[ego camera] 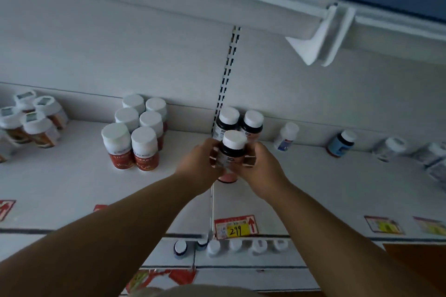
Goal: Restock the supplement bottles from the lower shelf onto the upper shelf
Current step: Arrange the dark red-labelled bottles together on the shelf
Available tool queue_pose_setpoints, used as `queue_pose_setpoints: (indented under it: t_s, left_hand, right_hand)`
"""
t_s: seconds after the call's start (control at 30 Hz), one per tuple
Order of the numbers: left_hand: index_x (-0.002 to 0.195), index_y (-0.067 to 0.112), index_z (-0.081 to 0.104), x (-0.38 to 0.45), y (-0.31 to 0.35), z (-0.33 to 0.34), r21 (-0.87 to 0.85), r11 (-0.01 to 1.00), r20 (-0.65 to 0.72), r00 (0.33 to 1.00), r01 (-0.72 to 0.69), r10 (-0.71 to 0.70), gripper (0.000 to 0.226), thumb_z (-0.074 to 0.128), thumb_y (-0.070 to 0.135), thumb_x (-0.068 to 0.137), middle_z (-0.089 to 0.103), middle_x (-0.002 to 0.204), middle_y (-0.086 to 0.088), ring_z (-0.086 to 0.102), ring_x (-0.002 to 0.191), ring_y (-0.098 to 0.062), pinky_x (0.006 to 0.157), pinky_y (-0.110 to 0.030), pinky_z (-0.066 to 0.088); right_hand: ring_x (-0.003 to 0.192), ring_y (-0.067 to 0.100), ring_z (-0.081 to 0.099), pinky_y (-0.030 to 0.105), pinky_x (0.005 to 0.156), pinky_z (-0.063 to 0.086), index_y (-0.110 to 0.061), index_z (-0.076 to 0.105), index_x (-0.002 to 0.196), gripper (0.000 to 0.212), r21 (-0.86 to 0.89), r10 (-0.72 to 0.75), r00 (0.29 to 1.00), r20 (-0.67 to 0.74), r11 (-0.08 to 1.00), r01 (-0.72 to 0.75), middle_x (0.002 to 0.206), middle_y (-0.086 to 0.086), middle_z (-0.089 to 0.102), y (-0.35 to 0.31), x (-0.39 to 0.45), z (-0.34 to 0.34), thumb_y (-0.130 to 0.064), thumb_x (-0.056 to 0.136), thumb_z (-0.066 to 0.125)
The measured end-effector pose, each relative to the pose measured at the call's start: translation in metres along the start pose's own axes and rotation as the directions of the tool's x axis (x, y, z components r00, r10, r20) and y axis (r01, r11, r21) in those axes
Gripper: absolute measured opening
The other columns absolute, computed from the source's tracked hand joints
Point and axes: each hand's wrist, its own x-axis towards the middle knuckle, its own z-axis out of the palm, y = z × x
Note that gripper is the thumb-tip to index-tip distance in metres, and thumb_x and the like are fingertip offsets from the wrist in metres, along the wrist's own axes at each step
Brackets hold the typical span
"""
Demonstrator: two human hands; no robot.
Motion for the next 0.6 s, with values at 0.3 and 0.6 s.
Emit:
queue_pose_setpoints:
  t_s: [0.3,0.6]
  left_hand:
    - [0.129,0.028,0.057,0.016,-0.007,0.019,0.087,0.995,-0.231,0.973,0.041,-0.020,0.051,0.075,0.020,0.081,0.062,0.108,0.008,0.060,0.090,-0.009,0.077,-0.025,0.045]
    - [0.134,0.025,0.050,0.012,-0.004,0.012,0.066,0.993,-0.221,0.972,0.099,-0.082,0.055,0.073,0.022,0.084,0.065,0.110,0.005,0.063,0.099,-0.014,0.087,-0.032,0.053]
  right_hand:
    - [0.104,0.017,0.067,0.044,0.090,0.054,-0.031,0.050,0.114,0.045,0.022,-0.122,0.993,0.006,0.992,0.121,0.114,-0.006,0.069,0.019,0.034,0.013,-0.035,0.080,0.079]
    - [0.106,0.018,0.062,0.037,0.087,0.051,-0.021,0.048,0.123,0.058,0.002,-0.088,0.995,-0.051,0.996,0.089,0.119,0.000,0.066,0.014,0.028,0.023,-0.035,0.077,0.079]
